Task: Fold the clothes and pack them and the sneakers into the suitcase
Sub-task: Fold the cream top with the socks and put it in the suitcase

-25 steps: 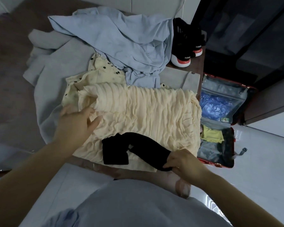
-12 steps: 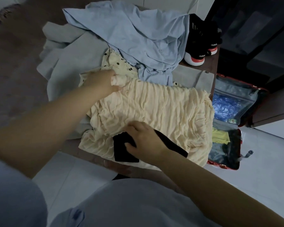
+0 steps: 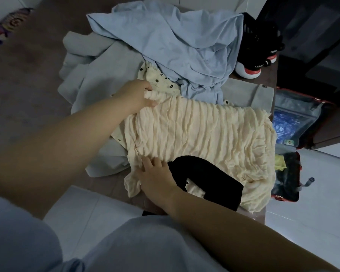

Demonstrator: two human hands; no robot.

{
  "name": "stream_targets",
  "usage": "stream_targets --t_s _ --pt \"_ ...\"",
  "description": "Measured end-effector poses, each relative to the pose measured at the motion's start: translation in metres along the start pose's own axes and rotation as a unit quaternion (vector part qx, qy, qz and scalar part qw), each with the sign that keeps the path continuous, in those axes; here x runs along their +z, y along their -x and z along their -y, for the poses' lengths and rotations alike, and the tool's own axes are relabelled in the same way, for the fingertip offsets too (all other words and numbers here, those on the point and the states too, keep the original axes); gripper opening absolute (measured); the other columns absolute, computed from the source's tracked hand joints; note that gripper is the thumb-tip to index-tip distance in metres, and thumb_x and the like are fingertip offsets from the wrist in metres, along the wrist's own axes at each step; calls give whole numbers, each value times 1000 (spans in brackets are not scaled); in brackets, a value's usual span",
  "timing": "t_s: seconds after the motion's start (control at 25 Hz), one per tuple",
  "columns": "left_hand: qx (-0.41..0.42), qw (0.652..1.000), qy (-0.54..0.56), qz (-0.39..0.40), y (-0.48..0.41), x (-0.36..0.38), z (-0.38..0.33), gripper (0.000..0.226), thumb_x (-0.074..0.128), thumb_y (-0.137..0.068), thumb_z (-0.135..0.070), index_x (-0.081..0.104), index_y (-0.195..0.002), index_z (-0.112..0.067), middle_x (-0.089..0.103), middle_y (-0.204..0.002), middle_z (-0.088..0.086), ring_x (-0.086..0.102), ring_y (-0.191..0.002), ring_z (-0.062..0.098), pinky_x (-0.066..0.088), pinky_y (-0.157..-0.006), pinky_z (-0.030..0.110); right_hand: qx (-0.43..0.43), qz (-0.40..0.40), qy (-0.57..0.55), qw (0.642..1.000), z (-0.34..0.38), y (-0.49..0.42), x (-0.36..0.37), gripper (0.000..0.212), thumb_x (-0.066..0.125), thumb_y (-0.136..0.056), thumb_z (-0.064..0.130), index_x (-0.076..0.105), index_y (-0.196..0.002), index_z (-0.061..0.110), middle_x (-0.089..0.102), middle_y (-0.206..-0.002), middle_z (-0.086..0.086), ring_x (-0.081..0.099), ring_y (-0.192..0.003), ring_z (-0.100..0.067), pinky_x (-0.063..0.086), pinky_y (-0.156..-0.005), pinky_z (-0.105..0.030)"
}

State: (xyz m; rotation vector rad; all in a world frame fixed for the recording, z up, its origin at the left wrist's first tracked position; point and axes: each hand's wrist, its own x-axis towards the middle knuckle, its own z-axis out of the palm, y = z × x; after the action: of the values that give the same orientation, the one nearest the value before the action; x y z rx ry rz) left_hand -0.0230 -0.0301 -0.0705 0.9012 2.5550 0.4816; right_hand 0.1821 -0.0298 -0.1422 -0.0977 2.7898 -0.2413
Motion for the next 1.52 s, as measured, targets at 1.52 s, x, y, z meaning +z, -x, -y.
stream_targets --t_s 1.52 --pt "6 999 -33 27 -22 100 -111 64 58 -82 -53 38 -134 -21 44 -133 10 45 -119 31 40 -96 41 405 -59 -310 858 -179 226 2 52 56 -86 38 35 -128 18 47 -123 0 53 -110 -18 42 -84 -23"
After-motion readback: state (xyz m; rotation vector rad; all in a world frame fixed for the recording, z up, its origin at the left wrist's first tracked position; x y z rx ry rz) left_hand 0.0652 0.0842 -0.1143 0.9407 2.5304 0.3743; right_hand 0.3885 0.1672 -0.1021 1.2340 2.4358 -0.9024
